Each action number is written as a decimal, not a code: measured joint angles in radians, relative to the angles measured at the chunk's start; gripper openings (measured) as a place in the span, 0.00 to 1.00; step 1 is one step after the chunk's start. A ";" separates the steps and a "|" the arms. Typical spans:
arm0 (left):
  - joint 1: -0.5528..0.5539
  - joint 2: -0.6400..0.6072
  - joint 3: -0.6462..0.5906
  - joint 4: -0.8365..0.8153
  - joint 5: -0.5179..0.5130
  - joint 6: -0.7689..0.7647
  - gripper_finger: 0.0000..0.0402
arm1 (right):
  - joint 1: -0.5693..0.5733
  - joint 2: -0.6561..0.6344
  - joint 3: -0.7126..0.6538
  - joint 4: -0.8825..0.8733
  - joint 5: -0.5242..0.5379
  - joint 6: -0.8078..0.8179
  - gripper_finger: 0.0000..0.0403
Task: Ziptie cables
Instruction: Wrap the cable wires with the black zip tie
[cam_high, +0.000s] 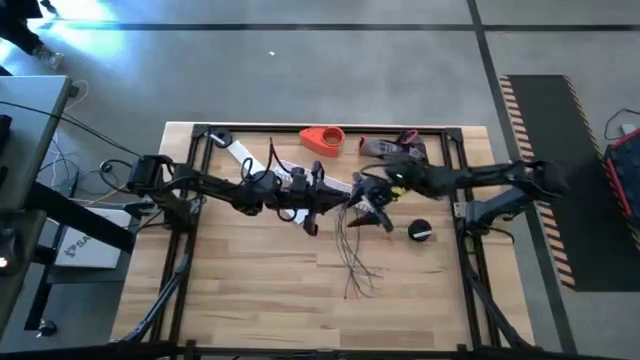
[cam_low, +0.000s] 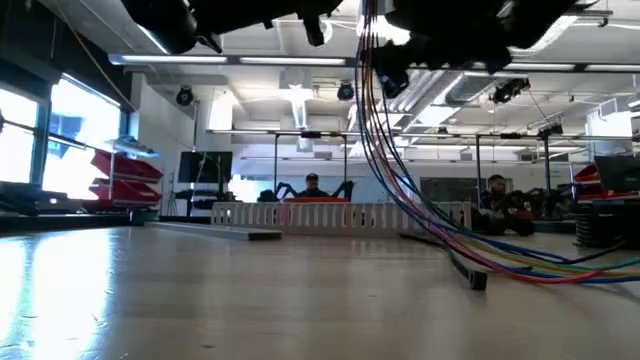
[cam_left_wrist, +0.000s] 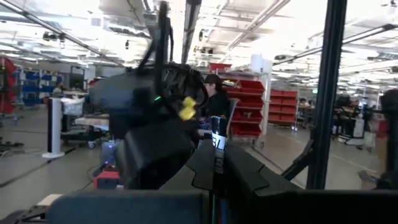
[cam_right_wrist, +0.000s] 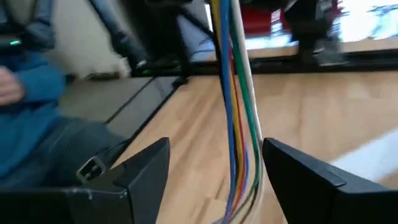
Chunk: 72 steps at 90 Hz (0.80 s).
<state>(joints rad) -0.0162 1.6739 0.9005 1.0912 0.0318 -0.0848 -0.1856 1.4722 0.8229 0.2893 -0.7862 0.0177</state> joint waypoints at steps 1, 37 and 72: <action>0.000 0.000 0.000 0.000 0.000 0.000 0.00 | -0.001 0.012 0.008 0.000 -0.016 -0.002 0.60; -0.003 -0.018 -0.001 -0.003 -0.027 0.008 0.00 | 0.006 0.215 0.113 0.007 -0.333 -0.038 0.60; -0.060 -0.134 -0.001 -0.173 -0.223 0.161 0.00 | 0.073 0.217 0.064 0.006 0.037 -0.040 0.33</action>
<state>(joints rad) -0.0760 1.5399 0.8993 0.9180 -0.1908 0.0761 -0.1123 1.6890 0.8874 0.2952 -0.7496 -0.0222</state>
